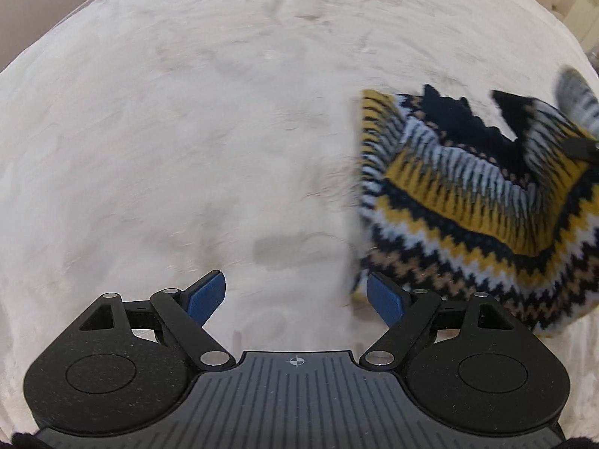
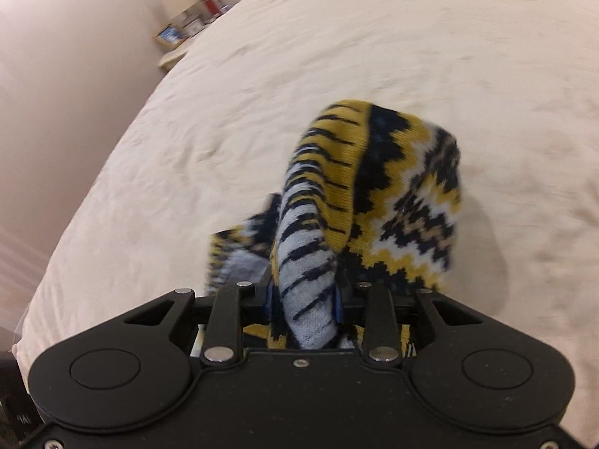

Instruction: Fold small clothes

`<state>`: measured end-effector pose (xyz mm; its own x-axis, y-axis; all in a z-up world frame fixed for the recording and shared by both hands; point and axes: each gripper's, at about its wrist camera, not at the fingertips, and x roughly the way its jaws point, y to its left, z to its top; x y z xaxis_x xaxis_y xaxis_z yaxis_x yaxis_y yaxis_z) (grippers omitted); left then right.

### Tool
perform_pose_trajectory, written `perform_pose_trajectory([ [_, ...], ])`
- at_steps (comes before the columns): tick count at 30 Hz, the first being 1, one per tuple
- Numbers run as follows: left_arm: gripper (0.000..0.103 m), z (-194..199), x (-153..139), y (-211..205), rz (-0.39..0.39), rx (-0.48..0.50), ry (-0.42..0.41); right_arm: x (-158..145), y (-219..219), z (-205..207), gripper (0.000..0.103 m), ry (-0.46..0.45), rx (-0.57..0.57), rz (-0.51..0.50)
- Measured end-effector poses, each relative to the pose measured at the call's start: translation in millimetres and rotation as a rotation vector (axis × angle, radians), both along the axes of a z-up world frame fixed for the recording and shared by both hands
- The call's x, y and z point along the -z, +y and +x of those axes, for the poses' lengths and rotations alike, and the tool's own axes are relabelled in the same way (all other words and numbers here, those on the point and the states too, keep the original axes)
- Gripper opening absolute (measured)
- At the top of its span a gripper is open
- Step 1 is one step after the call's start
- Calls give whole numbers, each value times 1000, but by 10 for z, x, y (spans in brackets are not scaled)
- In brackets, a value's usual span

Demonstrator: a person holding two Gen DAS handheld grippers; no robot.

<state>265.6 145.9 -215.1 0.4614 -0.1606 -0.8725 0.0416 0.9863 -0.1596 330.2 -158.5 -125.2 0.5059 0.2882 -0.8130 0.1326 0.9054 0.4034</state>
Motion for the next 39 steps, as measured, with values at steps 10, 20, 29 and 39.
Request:
perform_pose_trajectory([
  [10, 83, -78, 47, 348, -9, -11, 19, 473, 676, 268, 49, 47, -56, -8],
  [20, 83, 78, -98, 251, -43, 35, -28, 192, 352, -76, 58, -82, -12, 7],
  [29, 83, 467, -362, -457, -74, 182, -103, 273, -229, -503, 61, -10, 105, -148],
  [39, 79, 752, 121, -1039, 141, 241, -43, 502, -431, -622, 62, 30, 130, -130],
])
